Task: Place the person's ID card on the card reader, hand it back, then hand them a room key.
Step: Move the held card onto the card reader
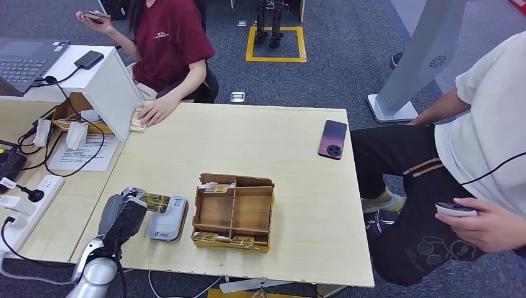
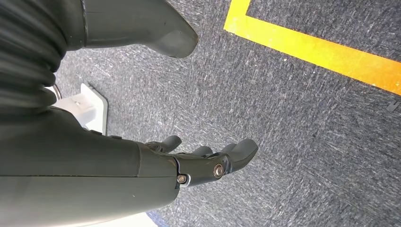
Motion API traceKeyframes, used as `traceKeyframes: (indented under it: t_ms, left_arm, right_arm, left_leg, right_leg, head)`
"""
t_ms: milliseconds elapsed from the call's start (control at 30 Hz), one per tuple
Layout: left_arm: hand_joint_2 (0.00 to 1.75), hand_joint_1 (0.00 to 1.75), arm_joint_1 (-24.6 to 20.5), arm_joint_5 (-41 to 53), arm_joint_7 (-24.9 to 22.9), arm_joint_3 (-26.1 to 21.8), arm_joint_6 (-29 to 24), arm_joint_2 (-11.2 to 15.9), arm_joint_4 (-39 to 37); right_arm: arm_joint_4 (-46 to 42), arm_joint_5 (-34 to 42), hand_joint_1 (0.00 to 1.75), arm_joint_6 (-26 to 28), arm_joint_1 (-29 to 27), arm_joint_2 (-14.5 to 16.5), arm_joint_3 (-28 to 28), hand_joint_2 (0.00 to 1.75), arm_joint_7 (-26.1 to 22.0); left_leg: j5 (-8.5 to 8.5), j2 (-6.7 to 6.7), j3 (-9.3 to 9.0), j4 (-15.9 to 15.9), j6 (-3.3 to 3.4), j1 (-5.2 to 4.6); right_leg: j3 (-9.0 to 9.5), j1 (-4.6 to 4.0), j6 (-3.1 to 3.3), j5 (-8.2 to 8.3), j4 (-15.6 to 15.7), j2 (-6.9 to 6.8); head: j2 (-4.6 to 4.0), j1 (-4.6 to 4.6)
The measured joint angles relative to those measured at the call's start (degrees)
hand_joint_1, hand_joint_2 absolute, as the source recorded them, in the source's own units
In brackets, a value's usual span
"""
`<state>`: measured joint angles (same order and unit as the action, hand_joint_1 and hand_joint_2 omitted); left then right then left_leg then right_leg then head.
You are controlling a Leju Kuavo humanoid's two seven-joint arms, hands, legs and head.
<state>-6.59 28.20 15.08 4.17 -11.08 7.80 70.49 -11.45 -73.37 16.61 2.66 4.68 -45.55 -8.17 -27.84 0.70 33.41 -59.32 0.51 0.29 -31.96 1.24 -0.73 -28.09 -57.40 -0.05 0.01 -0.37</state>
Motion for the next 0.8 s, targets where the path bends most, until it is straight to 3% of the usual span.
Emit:
traceKeyframes:
  t_ms: [367, 800]
  left_arm:
    - [1.75, 1.75, 0.39, 5.61, -1.66, 0.02, -0.03, 0.31, -0.8]
    - [1.75, 1.75, -0.74, 15.82, -4.4, 1.28, -4.07, 0.24, -5.09]
  right_arm:
    - [0.0, -0.49, 0.0, -0.04, 0.02, 0.0, -0.34, 1.75, 0.0]
    - [0.0, -1.07, 0.0, -0.58, 0.06, 0.0, -0.72, 1.75, -0.04]
  left_leg:
    - [0.0, 0.0, 0.0, 0.0, 0.0, 0.0]
    - [0.0, -0.01, -0.02, 0.0, 0.0, 0.0]
  right_leg:
    - [0.0, 0.0, 0.0, 0.0, 0.0, 0.0]
    - [0.0, 0.0, 0.0, 0.0, 0.0, 0.01]
  head:
    - [-0.01, 0.0]
    - [0.0, 0.0]
